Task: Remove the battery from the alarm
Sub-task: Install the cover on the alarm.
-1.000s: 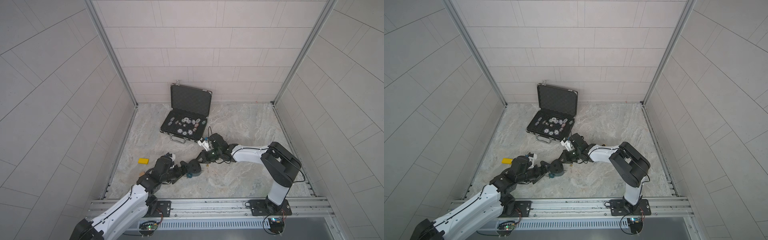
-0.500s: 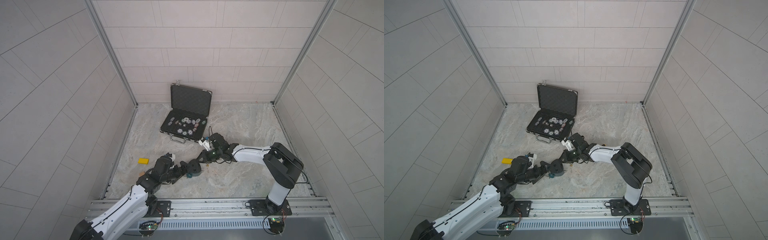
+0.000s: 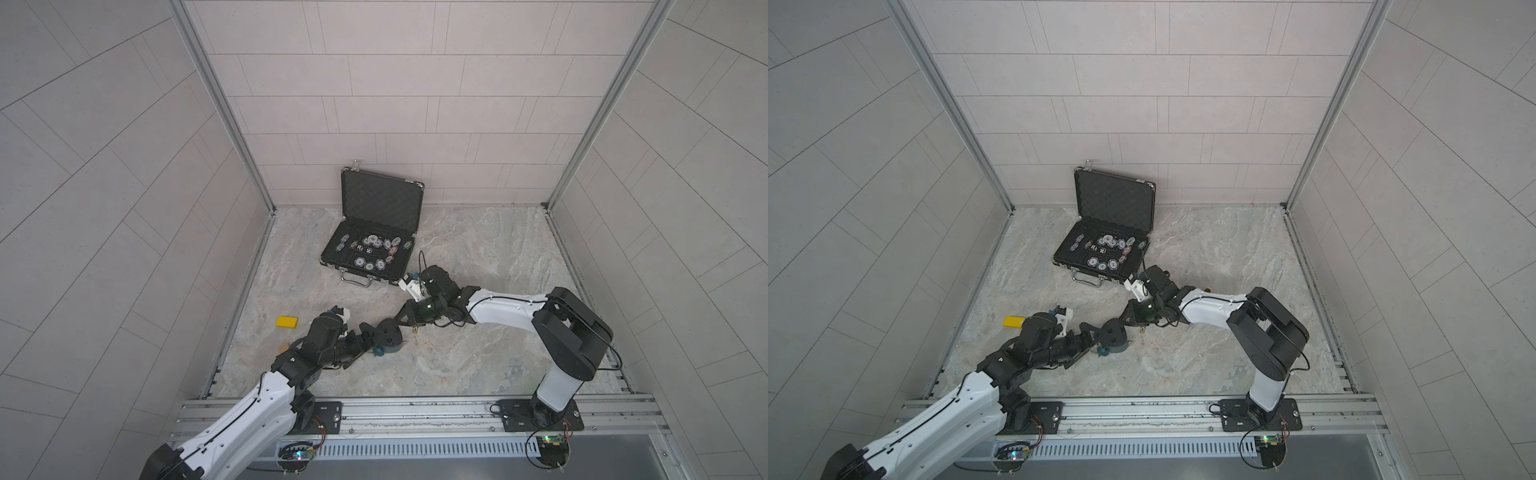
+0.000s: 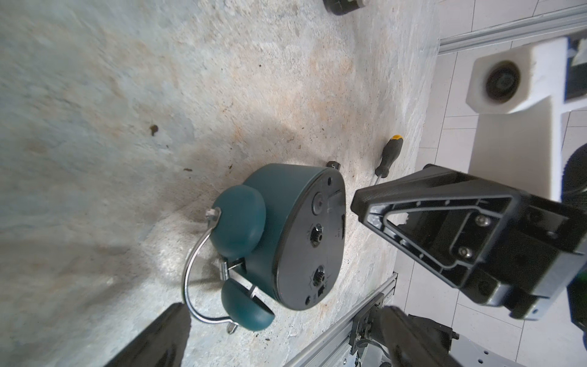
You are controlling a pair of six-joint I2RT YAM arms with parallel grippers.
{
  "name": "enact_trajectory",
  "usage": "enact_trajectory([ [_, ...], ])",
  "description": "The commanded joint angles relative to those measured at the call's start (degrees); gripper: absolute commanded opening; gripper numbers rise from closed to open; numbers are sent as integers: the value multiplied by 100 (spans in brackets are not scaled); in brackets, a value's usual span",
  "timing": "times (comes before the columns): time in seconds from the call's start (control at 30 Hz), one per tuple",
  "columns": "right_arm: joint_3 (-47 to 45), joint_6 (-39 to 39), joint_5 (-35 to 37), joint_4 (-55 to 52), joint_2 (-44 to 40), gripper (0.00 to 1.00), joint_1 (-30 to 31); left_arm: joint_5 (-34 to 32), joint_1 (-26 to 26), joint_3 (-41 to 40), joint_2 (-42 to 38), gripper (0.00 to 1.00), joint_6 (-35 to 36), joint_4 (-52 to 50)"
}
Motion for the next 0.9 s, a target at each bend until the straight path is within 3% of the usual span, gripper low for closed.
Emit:
enact_trajectory([
  [0.0, 53, -150, 130, -134, -243, 18, 18, 23, 15, 54, -74, 95, 19, -135],
  [0.13, -104, -253, 260, -244, -364, 31, -38, -14, 20, 41, -146, 95, 6, -183],
  [0.37, -182, -183, -104, -41, -100, 44, -30, -97, 13, -24, -175, 95, -34, -174],
  [0.63, -135, -201, -337, -17, 281, 44, 38, -120, 17, -16, -141, 95, -34, -142],
  [0.87, -144, -191, -239, -159, 472, 36, 40, -133, 17, -12, -117, 95, -25, -120],
])
